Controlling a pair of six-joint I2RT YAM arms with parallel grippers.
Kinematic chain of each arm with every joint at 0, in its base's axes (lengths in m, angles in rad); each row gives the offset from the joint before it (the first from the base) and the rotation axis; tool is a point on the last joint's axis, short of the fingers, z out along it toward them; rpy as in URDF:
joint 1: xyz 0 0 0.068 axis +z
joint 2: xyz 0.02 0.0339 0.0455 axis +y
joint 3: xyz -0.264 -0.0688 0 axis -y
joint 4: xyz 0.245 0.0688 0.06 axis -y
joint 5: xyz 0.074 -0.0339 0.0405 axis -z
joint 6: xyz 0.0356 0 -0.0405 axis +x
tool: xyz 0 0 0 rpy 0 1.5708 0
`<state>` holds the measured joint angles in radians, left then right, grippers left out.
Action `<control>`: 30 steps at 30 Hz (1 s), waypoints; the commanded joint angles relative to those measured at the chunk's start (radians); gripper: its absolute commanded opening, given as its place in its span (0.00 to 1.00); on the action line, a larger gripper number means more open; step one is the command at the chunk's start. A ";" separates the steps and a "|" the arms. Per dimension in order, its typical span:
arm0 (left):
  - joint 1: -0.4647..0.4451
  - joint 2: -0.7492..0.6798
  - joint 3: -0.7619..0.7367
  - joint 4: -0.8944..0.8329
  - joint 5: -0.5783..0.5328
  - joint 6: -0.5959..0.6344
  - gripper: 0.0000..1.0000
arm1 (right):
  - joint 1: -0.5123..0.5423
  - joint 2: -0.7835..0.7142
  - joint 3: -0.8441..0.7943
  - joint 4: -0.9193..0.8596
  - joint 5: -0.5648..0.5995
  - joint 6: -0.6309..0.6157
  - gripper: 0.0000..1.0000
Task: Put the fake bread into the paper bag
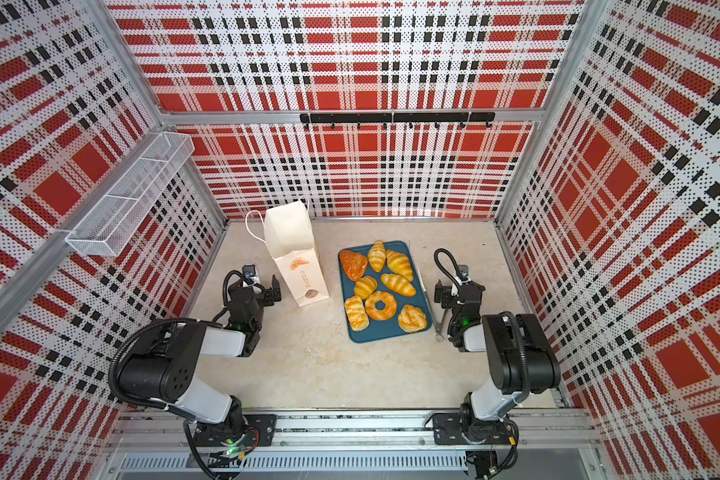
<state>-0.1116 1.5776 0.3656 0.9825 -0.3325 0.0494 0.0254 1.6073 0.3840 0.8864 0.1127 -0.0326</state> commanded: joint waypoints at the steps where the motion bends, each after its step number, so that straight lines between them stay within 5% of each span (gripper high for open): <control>1: 0.007 0.002 0.019 -0.002 0.015 -0.016 0.99 | -0.004 -0.020 0.008 0.054 -0.007 0.001 1.00; 9: 0.054 -0.084 -0.011 -0.022 0.050 -0.062 0.99 | -0.005 -0.123 0.018 -0.063 0.050 0.027 1.00; 19: 0.085 -0.561 0.206 -0.795 -0.066 -0.247 0.99 | -0.009 -0.420 0.204 -0.780 0.017 0.153 1.00; 30: 0.064 -0.803 0.502 -1.273 -0.098 -0.329 0.99 | -0.010 -0.518 0.356 -1.056 -0.005 0.305 1.00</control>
<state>-0.0368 0.7971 0.8162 -0.1051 -0.4194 -0.2283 0.0189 1.1213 0.7059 -0.0914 0.1322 0.2115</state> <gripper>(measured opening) 0.995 0.998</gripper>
